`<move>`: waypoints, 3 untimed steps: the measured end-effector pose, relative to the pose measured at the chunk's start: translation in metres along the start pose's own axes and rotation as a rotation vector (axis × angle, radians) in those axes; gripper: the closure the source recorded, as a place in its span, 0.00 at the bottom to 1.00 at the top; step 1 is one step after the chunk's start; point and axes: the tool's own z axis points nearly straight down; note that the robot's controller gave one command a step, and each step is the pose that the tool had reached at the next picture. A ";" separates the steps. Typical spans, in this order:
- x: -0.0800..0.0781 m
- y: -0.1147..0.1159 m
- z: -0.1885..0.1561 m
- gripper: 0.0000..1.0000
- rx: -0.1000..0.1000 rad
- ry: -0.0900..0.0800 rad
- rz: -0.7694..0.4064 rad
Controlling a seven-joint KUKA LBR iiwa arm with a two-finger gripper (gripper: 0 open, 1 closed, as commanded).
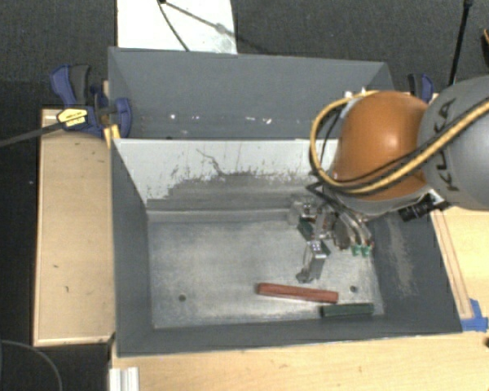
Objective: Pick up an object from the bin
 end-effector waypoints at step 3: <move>0.024 -0.006 -0.061 1.00 -0.001 -0.021 -0.193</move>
Offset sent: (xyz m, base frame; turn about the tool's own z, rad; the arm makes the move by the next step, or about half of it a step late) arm -0.0250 -0.0139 -0.1093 -0.1265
